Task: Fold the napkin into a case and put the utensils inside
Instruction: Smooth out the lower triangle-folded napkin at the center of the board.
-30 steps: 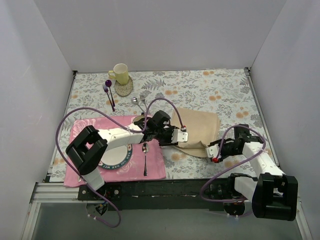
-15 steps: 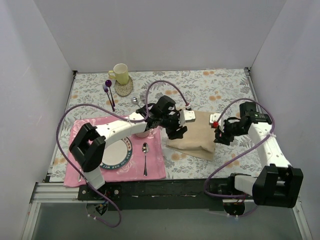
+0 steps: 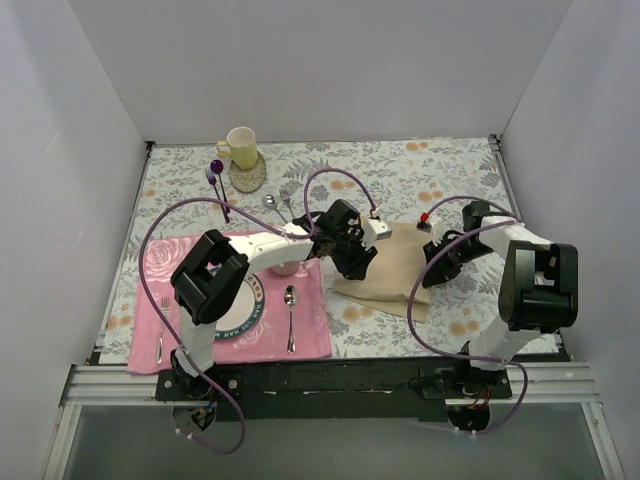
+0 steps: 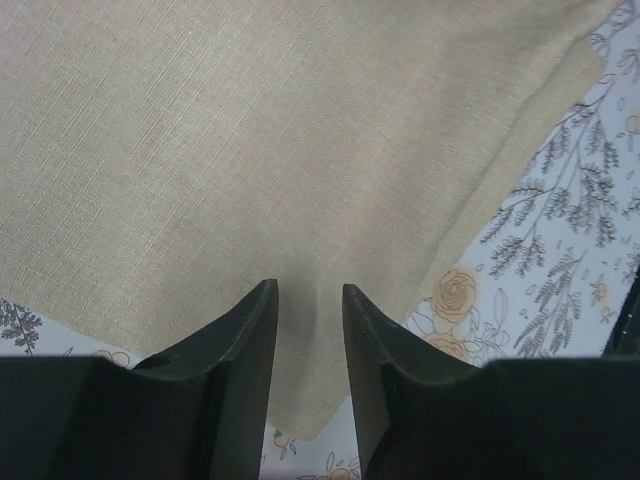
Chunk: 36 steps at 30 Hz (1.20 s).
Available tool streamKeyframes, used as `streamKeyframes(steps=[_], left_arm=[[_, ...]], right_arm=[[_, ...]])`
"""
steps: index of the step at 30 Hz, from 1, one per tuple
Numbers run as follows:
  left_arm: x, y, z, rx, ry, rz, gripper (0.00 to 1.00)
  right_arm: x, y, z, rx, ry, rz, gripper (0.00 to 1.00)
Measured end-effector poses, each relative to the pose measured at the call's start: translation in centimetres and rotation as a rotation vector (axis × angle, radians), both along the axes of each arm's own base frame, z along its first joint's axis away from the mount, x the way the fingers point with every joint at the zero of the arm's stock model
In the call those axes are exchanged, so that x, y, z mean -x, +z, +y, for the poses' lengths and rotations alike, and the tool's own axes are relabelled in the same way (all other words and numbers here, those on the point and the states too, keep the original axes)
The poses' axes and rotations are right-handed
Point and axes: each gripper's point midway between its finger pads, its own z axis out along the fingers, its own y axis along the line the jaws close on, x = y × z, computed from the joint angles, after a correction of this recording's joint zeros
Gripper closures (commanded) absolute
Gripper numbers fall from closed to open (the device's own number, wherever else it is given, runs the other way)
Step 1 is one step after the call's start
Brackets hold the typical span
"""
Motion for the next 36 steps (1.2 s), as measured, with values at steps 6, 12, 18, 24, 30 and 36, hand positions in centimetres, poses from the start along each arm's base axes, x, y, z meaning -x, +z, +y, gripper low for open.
streamKeyframes(steps=[6,12,18,24,30,36], left_arm=[[-1.3,-3.0,0.6,-0.049,0.07,0.059,0.75],[-3.8,-3.0,1.6,-0.02,0.138,0.09,0.68],[-5.4,0.2,0.5,0.084,0.101,-0.016,0.49],[-2.0,3.7,-5.2,0.193,-0.108,-0.21,0.46],[1.7,4.8,-9.5,0.273,-0.261,-0.332,0.44],[1.8,3.5,-11.9,0.284,-0.287,-0.388,0.45]], right_arm=[[-3.5,-1.6,-0.2,0.008,-0.067,0.048,0.77],[-9.4,0.3,0.1,-0.033,-0.105,-0.044,0.65],[-9.9,5.3,-1.2,-0.141,-0.25,-0.087,0.63],[-5.0,5.1,-5.2,-0.177,-0.545,0.081,0.77],[-2.0,2.3,-4.5,-0.183,-0.647,0.323,0.79],[0.0,-0.8,-3.5,-0.191,-0.691,0.52,0.8]])
